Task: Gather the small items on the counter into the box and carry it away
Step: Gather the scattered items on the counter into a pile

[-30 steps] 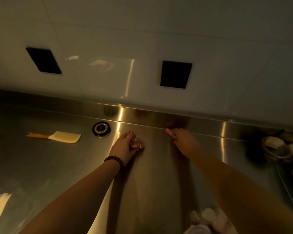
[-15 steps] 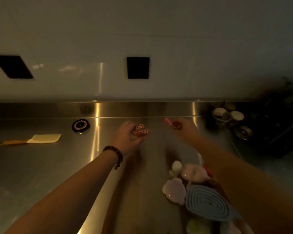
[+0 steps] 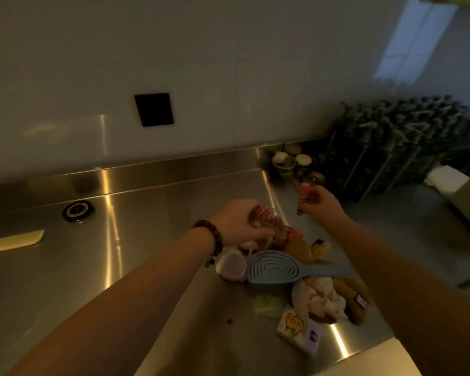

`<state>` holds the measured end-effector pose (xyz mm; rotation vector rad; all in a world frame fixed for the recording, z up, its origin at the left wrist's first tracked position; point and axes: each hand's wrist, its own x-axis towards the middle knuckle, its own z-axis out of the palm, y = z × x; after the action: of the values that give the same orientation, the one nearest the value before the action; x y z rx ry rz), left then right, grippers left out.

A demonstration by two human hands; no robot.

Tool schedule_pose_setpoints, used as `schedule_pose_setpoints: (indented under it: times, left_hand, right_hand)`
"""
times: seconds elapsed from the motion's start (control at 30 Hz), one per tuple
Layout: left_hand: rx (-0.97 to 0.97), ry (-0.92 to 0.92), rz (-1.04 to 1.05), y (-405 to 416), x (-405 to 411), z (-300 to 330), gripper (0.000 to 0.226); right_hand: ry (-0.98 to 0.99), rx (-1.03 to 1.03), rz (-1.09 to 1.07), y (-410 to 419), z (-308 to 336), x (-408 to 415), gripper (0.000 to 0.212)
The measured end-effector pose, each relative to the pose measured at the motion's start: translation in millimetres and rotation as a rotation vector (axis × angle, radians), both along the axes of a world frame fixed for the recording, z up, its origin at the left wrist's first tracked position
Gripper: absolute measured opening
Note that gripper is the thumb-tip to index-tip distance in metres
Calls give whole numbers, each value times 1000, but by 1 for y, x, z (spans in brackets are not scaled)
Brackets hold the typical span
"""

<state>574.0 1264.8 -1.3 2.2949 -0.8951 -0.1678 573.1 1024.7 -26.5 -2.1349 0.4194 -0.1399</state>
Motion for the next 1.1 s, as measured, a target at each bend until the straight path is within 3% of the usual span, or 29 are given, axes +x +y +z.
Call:
schedule_pose_setpoints:
  times: [0.2, 0.3, 0.5, 0.67, 0.87, 1.1]
  left_hand:
    - [274, 223, -4, -32, -11, -38, 51]
    - [328, 184, 94, -39, -14, -57, 60]
    - [74, -9, 203, -45, -30, -85, 58]
    - [66, 58, 93, -46, -35, -98, 71]
    - [42, 89, 104, -46, -36, -100, 74]
    - [-14, 16, 143, -40, -40, -87, 75]
  right_hand:
    - [131, -95, 14, -31, -26, -15, 29]
    - [165, -141, 83, -40, -37, -14, 31]
    - [186, -248, 164, -50, -59, -15, 28]
    - [192, -278, 213, -51, -65, -15, 30]
    - [192, -320, 233, -55, -66, -18, 30]
    - [218, -283, 246, -45, -36, -22, 76]
